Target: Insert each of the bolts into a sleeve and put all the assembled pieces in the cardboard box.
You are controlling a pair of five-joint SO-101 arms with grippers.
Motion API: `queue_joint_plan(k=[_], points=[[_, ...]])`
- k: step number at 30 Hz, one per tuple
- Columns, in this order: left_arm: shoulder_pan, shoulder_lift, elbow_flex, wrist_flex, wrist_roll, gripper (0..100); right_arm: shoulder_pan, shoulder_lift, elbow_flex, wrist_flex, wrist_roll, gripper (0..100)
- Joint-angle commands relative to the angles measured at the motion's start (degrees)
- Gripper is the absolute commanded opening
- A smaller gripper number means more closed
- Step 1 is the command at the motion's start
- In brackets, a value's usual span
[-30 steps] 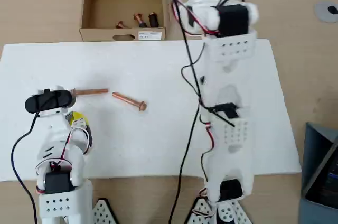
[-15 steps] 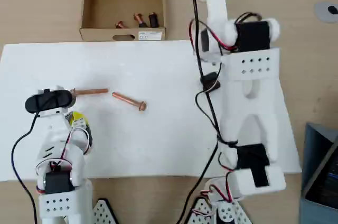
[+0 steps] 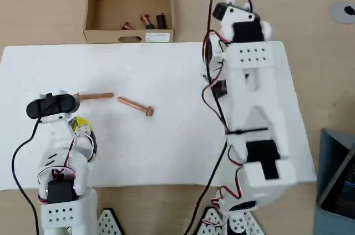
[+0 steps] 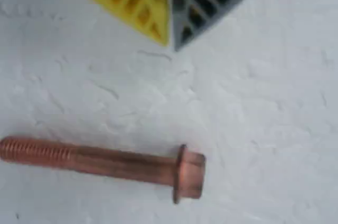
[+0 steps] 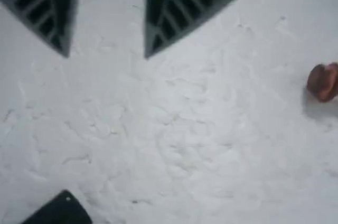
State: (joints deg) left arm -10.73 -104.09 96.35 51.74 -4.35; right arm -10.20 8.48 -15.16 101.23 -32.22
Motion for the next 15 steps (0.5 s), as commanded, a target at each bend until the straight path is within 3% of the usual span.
queue_joint_plan(k=[1, 15], points=[[0.62, -0.31, 0.62, 0.18, -0.26, 0, 1.54, 3.82, -1.36, -0.44, -3.08, 11.9], [0.62, -0.31, 0.62, 0.18, -0.26, 0, 4.18, 19.82, -15.43, 0.00, -4.57, 12.1]])
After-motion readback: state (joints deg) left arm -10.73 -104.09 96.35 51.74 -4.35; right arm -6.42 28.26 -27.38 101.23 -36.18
